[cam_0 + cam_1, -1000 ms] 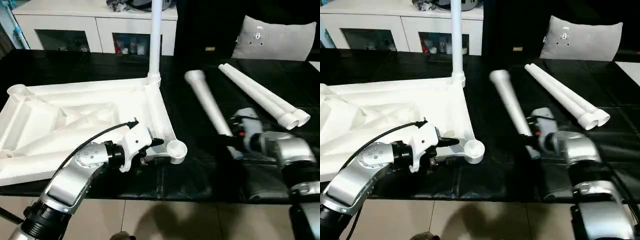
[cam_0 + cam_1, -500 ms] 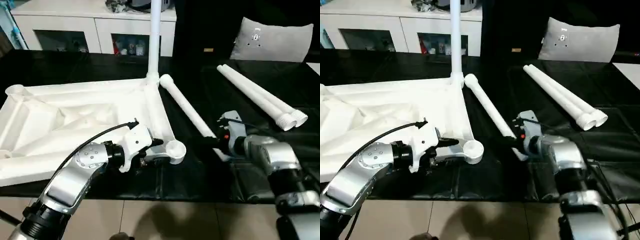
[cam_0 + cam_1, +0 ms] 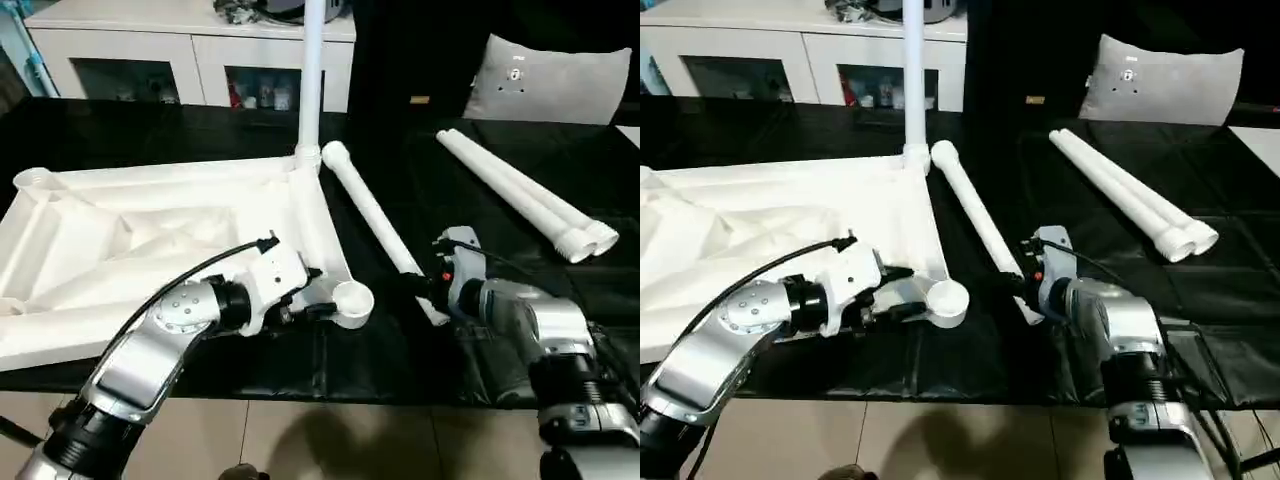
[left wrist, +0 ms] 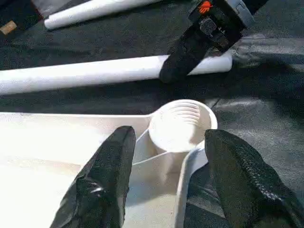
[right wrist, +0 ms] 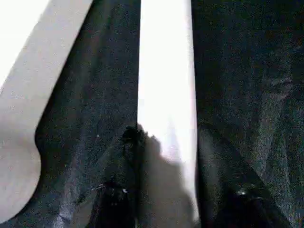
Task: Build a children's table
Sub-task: Insert table leg to table base
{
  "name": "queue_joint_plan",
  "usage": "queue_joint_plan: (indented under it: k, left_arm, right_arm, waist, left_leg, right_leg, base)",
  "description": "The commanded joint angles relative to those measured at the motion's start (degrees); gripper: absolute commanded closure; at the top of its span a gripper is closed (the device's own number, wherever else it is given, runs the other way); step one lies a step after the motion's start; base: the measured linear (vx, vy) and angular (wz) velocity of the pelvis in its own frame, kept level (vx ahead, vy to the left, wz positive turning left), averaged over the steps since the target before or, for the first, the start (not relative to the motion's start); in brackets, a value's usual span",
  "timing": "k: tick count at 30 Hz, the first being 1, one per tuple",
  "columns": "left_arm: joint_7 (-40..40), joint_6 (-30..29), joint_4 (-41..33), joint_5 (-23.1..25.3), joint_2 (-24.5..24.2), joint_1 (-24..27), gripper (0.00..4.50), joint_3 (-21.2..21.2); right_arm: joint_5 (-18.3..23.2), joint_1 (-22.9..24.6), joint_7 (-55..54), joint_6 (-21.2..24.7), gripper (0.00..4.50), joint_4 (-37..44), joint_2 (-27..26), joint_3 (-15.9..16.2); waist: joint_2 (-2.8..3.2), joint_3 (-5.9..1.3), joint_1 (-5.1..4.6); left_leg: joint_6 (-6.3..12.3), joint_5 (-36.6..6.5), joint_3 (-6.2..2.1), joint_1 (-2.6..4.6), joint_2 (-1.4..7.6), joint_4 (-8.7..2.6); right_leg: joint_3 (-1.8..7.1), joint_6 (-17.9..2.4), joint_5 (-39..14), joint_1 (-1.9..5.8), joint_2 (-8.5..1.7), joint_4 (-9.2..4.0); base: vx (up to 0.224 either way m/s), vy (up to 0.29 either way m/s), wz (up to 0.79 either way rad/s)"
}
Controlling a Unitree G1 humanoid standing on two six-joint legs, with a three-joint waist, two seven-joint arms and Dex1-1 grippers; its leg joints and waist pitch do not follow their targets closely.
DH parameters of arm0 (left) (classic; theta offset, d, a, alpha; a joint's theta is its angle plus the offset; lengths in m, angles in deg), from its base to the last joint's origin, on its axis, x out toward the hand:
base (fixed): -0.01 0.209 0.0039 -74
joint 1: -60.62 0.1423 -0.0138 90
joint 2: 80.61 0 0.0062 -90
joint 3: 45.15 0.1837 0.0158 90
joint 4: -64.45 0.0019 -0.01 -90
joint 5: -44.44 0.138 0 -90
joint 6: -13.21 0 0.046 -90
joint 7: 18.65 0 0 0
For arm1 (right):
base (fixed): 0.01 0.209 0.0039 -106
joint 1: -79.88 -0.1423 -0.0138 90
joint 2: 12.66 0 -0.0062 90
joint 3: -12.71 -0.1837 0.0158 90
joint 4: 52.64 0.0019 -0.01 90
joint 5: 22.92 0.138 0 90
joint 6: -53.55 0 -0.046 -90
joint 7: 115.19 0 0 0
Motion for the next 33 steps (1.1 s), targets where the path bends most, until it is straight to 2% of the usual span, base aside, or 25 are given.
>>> queue_joint_plan:
  k: [1, 3, 4, 5, 6, 8, 10, 11, 13, 14, 15, 17, 18, 21, 22, 24, 26, 27, 32, 33]
  left_arm:
    - [0.2, 0.3, -0.1, 0.4, -0.2, -0.3, 1.85, 0.4]
    - [0.2, 0.3, -0.1, 0.4, -0.2, -0.3, 1.85, 0.4]
    - [0.4, 0.8, 0.1, 0.8, -0.3, -0.5, 1.85, 0.5]
    - [0.4, 0.8, 0.1, 0.8, -0.3, -0.5, 1.85, 0.5]
    - [1.0, 2.8, 0.7, 1.4, 0.4, -1.4, 1.85, 0.3]
    - [1.3, 3.7, 0.9, 1.6, 0.7, -1.6, 1.85, 0.2]
    - [1.6, 5.0, 1.2, 2.1, 0.8, -2.0, 1.85, 0.0]
    - [1.7, 6.3, 1.8, 3.7, 0.1, -2.5, 1.85, 0.8]
    - [2.1, 9.4, 3.7, 7.0, -1.2, -4.0, 1.85, 2.2]
    - [2.1, 9.4, 3.7, 7.0, -1.2, -4.0, 1.68, 2.2]
    - [3.3, 11.2, 4.8, 8.6, -1.5, -5.2, 1.52, 2.2]
    - [3.7, 12.2, 5.2, 9.3, -1.6, -5.7, 1.48, 2.1]
    - [5.4, 15.6, 6.4, 12.7, -2.5, -7.2, 1.21, 3.0]
    - [7.8, 21.9, 9.0, 17.0, -3.0, -9.8, 1.05, 4.3]
    - [8.7, 23.4, 9.7, 18.2, -2.9, -10.6, 1.01, 4.7]
    - [11.1, 27.6, 11.6, 21.1, -2.7, -13.0, 0.98, 5.5]
    - [12.1, 29.2, 12.4, 22.1, -2.5, -13.9, 0.98, 5.8]
    - [13.3, 30.2, 13.2, 23.3, -2.3, -14.9, 0.98, 6.1]
    - [17.0, 35.5, 18.5, 27.7, -1.1, -18.9, 0.98, 7.3]
    - [18.0, 37.3, 20.7, 29.6, -1.1, -20.0, 0.98, 8.1]
  right_arm:
    - [0.4, -0.1, -0.2, -0.6, 3.17, 1.5, 0.1, -0.9]
    - [0.4, -0.1, -0.2, -0.6, 3.17, 1.5, 0.1, -0.9]
    - [0.6, 0.4, -0.4, -3.2, 3.17, 1.9, -0.2, -1.5]
    - [0.6, 0.4, -0.4, -3.2, 3.17, 1.9, -0.2, -1.5]
    - [2.1, 0.9, 0.3, -5.2, 3.17, 4.6, -0.1, -3.1]
    - [2.6, 0.9, 0.1, -5.6, 3.18, 5.4, -0.2, -3.9]
    - [3.6, 0.8, -0.4, -5.2, 3.18, 6.2, -0.3, -5.1]
    - [3.9, 0.7, -0.4, -4.8, 3.18, 6.7, -0.2, -5.4]
    - [4.6, 0.8, -0.7, -3.7, 3.18, 8.3, 0.0, -5.9]
    - [4.6, 0.8, -0.7, -3.7, 3.18, 8.3, 0.0, -5.9]
    - [4.9, 0.9, -0.6, -3.2, 3.18, 9.4, 0.5, -5.7]
    - [5.0, 1.1, -0.5, -3.2, 3.18, 9.9, 0.6, -5.6]
    - [5.1, 1.3, -0.2, -2.3, 3.18, 11.5, 1.1, -5.1]
    - [6.7, 1.4, 0.5, 0.8, 3.18, 15.0, 1.2, -4.8]
    - [7.3, 1.4, 1.1, 1.5, 3.18, 15.9, 1.2, -4.5]
    - [8.8, 1.7, 2.9, 3.3, 3.18, 19.0, 1.3, -3.3]
    - [9.4, 1.8, 3.7, 4.2, 3.18, 20.2, 1.3, -2.8]
    - [10.2, 1.9, 4.5, 5.2, 3.18, 21.5, 1.4, -2.1]
    - [12.1, 2.9, 6.5, 8.8, 3.18, 26.4, 1.8, 1.0]
    - [12.7, 3.1, 6.7, 10.0, 3.18, 27.5, 1.8, 1.5]
  waist:
    - [-0.30, -3.65, 0.18]
    - [-0.25, -3.67, 0.16]
    - [-0.25, -3.64, 0.16]
    - [-0.27, -3.61, 0.21]
    - [0.06, -3.62, 0.28]
    - [-0.06, -3.65, 0.35]
    - [-0.08, -3.66, 0.36]
    - [0.14, -3.60, 0.39]
    - [0.17, -3.67, 0.36]
    - [0.13, -3.68, 0.35]
    - [0.09, -3.75, 0.34]
    - [0.10, -3.77, 0.34]
    - [-0.02, -3.79, 0.40]
    - [-0.26, -3.85, 0.48]
    - [-0.16, -3.82, 0.52]
    - [-0.24, -3.83, 0.64]
    - [-0.18, -3.89, 0.68]
    - [-0.46, -3.91, 0.54]
    - [-0.47, -3.92, 0.41]
    - [-0.35, -3.93, 0.44]
  left_leg:
    - [-1.68, -9.7, -0.67, 1.15, 2.29, -4.09]
    - [-1.62, -9.4, -0.70, 1.14, 2.32, -4.09]
    - [-1.63, -9.5, -0.69, 1.13, 2.31, -4.11]
    - [-1.71, -9.9, -0.70, 1.10, 2.37, -4.13]
    - [-1.74, -10.2, -0.75, 1.14, 2.31, -4.14]
    - [-1.71, -10.3, -0.83, 1.15, 2.44, -4.23]
    - [-1.64, -10.2, -0.79, 1.20, 2.41, -4.19]
    - [-1.58, -10.4, -0.86, 1.14, 2.39, -4.26]
    - [-1.71, -10.6, -0.85, 1.21, 2.33, -4.19]
    - [-1.82, -10.6, -0.89, 1.19, 2.30, -4.24]
    - [-1.94, -10.4, -0.86, 1.23, 2.27, -4.20]
    - [-2.07, -10.0, -0.90, 1.20, 2.34, -4.20]
    - [-1.80, -9.6, -0.97, 1.11, 2.37, -4.22]
    - [-1.40, -8.9, -0.96, 1.07, 2.34, -4.16]
    - [-1.44, -8.9, -0.97, 1.10, 2.36, -4.17]
    - [-1.42, -8.9, -0.97, 1.12, 2.41, -4.15]
    - [-1.56, -8.5, -0.97, 1.16, 2.44, -4.12]
    - [-1.71, -8.1, -1.01, 0.93, 2.43, -4.16]
    - [-1.34, -8.3, -1.10, 0.84, 2.38, -4.07]
    - [-1.14, -8.5, -1.04, 1.03, 2.39, -3.97]
  right_leg:
    - [2.87, -10.5, -7.0, 2.14, -3.91, -4.85]
    - [2.83, -10.6, -6.4, 2.11, -3.88, -4.78]
    - [2.83, -10.6, -6.5, 2.11, -3.88, -4.80]
    - [2.85, -10.4, -6.9, 2.09, -4.01, -4.86]
    - [2.85, -10.3, -7.1, 2.09, -3.97, -4.93]
    - [2.89, -9.8, -6.7, 2.16, -3.96, -4.89]
    - [2.89, -9.9, -6.1, 2.15, -3.91, -4.87]
    - [2.87, -9.8, -6.2, 2.13, -3.88, -4.94]
    - [2.87, -9.6, -6.4, 2.10, -3.84, -4.92]
    - [2.86, -9.3, -6.4, 2.14, -3.81, -4.93]
    - [2.86, -9.3, -6.0, 2.17, -3.83, -4.86]
    - [2.83, -9.5, -5.2, 2.22, -3.83, -4.79]
    - [2.80, -9.5, -4.4, 2.28, -3.79, -4.78]
    - [2.85, -8.9, -3.9, 2.42, -3.93, -4.62]
    - [2.84, -9.0, -4.1, 2.36, -3.98, -4.65]
    - [2.85, -8.9, -4.2, 2.30, -4.00, -4.66]
    - [2.85, -8.8, -3.5, 2.27, -3.97, -4.56]
    - [2.80, -9.0, -2.8, 2.43, -4.06, -4.36]
    - [2.84, -8.6, -3.6, 2.59, -4.25, -4.56]
    - [2.90, -8.7, -3.8, 2.35, -4.22, -4.71]
  base:
    - [0.000, 0.000, 0.00]
    - [0.000, 0.000, 0.00]
    - [0.000, 0.000, 0.00]
    - [0.000, 0.000, 0.00]
    - [0.000, 0.000, 0.00]
    - [0.000, 0.000, 0.00]
    - [0.000, 0.000, 0.00]
    - [0.000, 0.000, 0.00]
    - [0.000, 0.000, 0.00]
    - [0.000, 0.000, 0.00]
    - [0.000, 0.000, 0.00]
    - [0.000, 0.000, 0.00]
    - [0.000, 0.000, 0.00]
    - [0.000, 0.000, 0.00]
    - [0.000, 0.000, 0.00]
    - [0.000, 0.000, 0.00]
    - [0.000, 0.000, 0.00]
    - [0.000, 0.000, 0.00]
    - [0.000, 0.000, 0.00]
    - [0.000, 0.000, 0.00]
